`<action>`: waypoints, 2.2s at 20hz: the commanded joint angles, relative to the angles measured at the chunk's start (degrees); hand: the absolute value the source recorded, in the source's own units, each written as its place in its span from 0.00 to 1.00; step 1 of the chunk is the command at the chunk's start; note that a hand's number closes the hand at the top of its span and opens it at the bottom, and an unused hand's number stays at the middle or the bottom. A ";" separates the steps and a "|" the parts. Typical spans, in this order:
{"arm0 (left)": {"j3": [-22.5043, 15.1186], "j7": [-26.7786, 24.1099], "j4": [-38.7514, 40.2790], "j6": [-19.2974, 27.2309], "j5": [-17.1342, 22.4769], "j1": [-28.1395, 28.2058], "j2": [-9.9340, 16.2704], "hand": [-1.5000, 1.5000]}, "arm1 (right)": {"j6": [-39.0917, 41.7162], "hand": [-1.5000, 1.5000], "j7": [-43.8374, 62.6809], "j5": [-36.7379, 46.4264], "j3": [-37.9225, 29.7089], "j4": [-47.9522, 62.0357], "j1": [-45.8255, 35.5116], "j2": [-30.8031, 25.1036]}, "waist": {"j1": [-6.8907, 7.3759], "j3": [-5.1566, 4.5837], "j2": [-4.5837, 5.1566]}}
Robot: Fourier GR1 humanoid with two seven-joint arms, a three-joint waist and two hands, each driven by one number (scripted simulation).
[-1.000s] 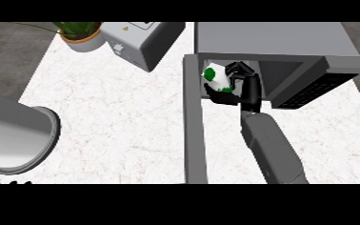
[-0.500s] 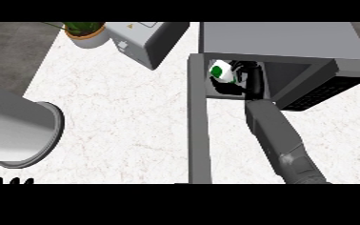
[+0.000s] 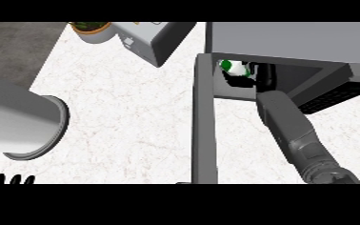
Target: Pick up the milk, place it into the microwave and close the microwave
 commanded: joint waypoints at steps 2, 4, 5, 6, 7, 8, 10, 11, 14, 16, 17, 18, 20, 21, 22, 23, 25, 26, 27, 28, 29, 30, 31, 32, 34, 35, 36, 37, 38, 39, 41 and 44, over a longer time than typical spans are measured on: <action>0.67 1.05 1.10 0.49 -0.18 -1.93 0.68 0.00 | -4.01 1.00 -3.56 2.35 0.91 2.20 -1.33 -1.85 | 0.45 0.06 0.50; -1.61 0.39 -0.27 -1.00 -0.50 0.66 -0.32 0.00 | -4.02 1.00 -2.74 2.06 0.31 3.15 -2.39 -2.07 | 1.14 0.08 0.29; -0.91 0.68 1.03 0.74 -0.69 -2.37 -0.74 0.00 | -5.23 1.00 -4.18 0.73 -1.10 1.96 -2.40 -0.90 | 0.91 0.13 0.72; -2.04 0.66 0.36 0.12 -1.20 -1.14 -1.00 0.00 | -4.36 1.00 -3.33 0.52 -1.49 2.24 -3.42 -2.21 | 1.27 0.13 0.66; 0.30 0.79 0.91 0.12 -0.08 -1.66 0.34 0.00 | -3.30 1.00 -2.60 -0.07 -2.10 1.77 -5.23 -2.60 | 1.80 0.13 0.84; 0.13 0.24 3.01 0.08 -0.29 -3.27 -0.01 0.00 | -3.38 1.00 -4.08 -1.43 -3.53 0.76 -4.95 -1.87 | 1.19 0.11 0.85; -1.43 0.86 0.94 1.15 -0.89 -3.65 -1.24 0.00 | -3.85 1.00 -5.37 -1.55 -4.01 0.46 -5.48 -2.35 | 1.70 0.21 1.17; 0.43 0.47 1.37 -0.33 -0.33 -1.93 0.59 0.00 | -5.80 1.00 -6.64 -1.37 -4.11 0.42 -5.10 -1.58 | 2.24 0.15 0.92; -0.73 0.52 2.18 -0.45 -1.03 -1.92 -0.03 0.00 | -11.92 1.00 -6.28 0.69 -3.22 2.07 -5.66 -3.00 | 2.47 0.04 1.02; -0.46 1.01 2.51 0.64 -1.34 -3.69 -0.20 0.00 | -16.06 1.00 -6.43 1.09 -3.41 2.24 -5.92 -2.68 | 1.97 0.03 1.12; -1.27 1.16 1.77 0.45 -1.36 -3.23 -0.52 0.00 | -16.58 1.00 -4.84 1.32 -3.45 2.89 -7.10 -3.76 | 2.55 0.05 1.23; -1.26 0.94 2.35 -0.14 -1.69 -3.27 -0.07 0.00 | -18.23 1.00 -5.10 0.77 -4.21 2.41 -7.12 -3.44 | 2.90 0.07 1.44; 0.05 1.24 2.98 -0.62 -0.69 -3.76 1.04 0.00 | -18.42 1.00 -5.13 1.35 -4.05 2.94 -6.84 -4.66 | 2.46 0.06 1.41; 1.22 0.58 3.37 -0.49 0.31 -4.94 1.14 0.00 | -18.38 1.00 -4.62 1.26 -4.26 2.68 -8.09 -4.79 | 2.97 0.04 1.57; -0.23 1.15 3.11 -1.42 -0.06 -3.95 1.25 0.00 | -19.70 1.00 -6.09 0.94 -4.76 2.25 -6.61 -3.77 | 3.23 0.14 1.80; -0.43 1.51 2.62 0.26 -0.64 -4.97 0.24 0.00 | -19.70 1.00 -4.51 1.30 -4.60 3.06 -7.95 -4.33 | 2.97 0.12 1.67; -0.46 0.62 5.49 -0.69 -1.75 -5.19 0.59 0.00 | -20.71 1.00 -4.33 1.52 -4.69 3.25 -8.27 -3.95 | 3.16 0.02 1.68; -0.38 0.65 4.60 -0.37 -1.30 -5.87 0.40 0.00 | -21.26 1.00 -4.35 1.71 -4.67 3.37 -8.31 -3.89 | 3.18 0.06 1.69; -0.51 0.36 3.85 -0.56 -1.23 -5.40 0.35 0.00 | -28.79 1.00 4.95 3.94 -3.33 11.14 -2.76 -8.51 | 2.42 -0.90 3.47; -0.05 0.62 3.70 -0.67 -1.32 -5.63 1.02 0.00 | -30.98 0.00 6.30 6.03 -1.24 11.22 -2.23 -8.17 | 3.51 -0.78 3.32; 0.37 0.34 3.46 -0.52 -1.31 -5.77 1.08 0.00 | -32.08 0.00 10.00 5.55 -1.75 11.30 -0.55 -10.10 | 3.22 -0.91 3.92; -0.57 1.01 3.06 -0.76 -1.70 -5.65 1.16 0.00 | -34.26 0.00 11.18 8.22 0.96 11.35 -0.69 -8.16 | 4.50 -0.61 3.15; -0.12 0.62 3.05 -0.62 -1.88 -6.09 1.27 0.00 | -35.03 0.00 13.33 8.98 1.59 11.38 -1.09 -8.67 | 4.81 -0.56 3.04; -1.15 1.24 2.76 -0.61 -2.08 -6.20 0.98 0.00 | -35.31 0.00 15.18 9.96 2.49 11.41 -1.29 -8.54 | 5.02 -0.48 3.20; -0.51 1.49 2.46 -0.37 -2.23 -6.90 1.55 0.00 | -35.26 0.00 19.15 12.18 4.55 11.45 -0.48 -8.81 | 4.83 -0.40 2.97; -0.76 0.67 3.84 -1.26 -2.35 -7.04 1.58 0.00 | -36.56 0.00 20.40 12.74 5.02 11.46 -0.10 -7.83 | 5.52 -0.46 3.24; -0.33 1.74 4.61 -0.26 -1.80 -8.00 1.42 0.00 | -23.34 0.00 12.68 14.36 6.90 10.77 -6.39 -4.79 | 5.11 0.08 2.09; 0.29 1.02 5.13 -0.94 -2.16 -8.02 2.15 0.00 | -23.87 0.00 12.24 14.41 6.95 10.31 -6.37 -3.25 | 5.97 0.13 2.35; -0.69 0.59 4.52 -0.80 -2.48 -7.74 1.19 0.00 | -22.10 0.00 12.45 14.62 7.16 10.50 -7.40 -3.76 | 5.88 0.15 2.06; -0.57 1.78 5.20 0.00 -2.74 -8.53 1.37 0.00 | -22.58 0.00 12.33 15.15 7.69 10.92 -7.33 -2.10 | 5.38 0.16 2.26; -0.58 1.50 5.12 -0.31 -2.37 -8.54 1.29 0.00 | -19.27 0.00 11.39 15.10 7.65 10.57 -7.13 -2.47 | 4.74 0.22 2.06; -0.67 2.04 5.29 0.84 -3.09 -9.99 0.93 0.00 | -17.86 0.00 11.67 15.26 7.81 10.60 -8.69 -0.38 | 4.86 0.23 2.28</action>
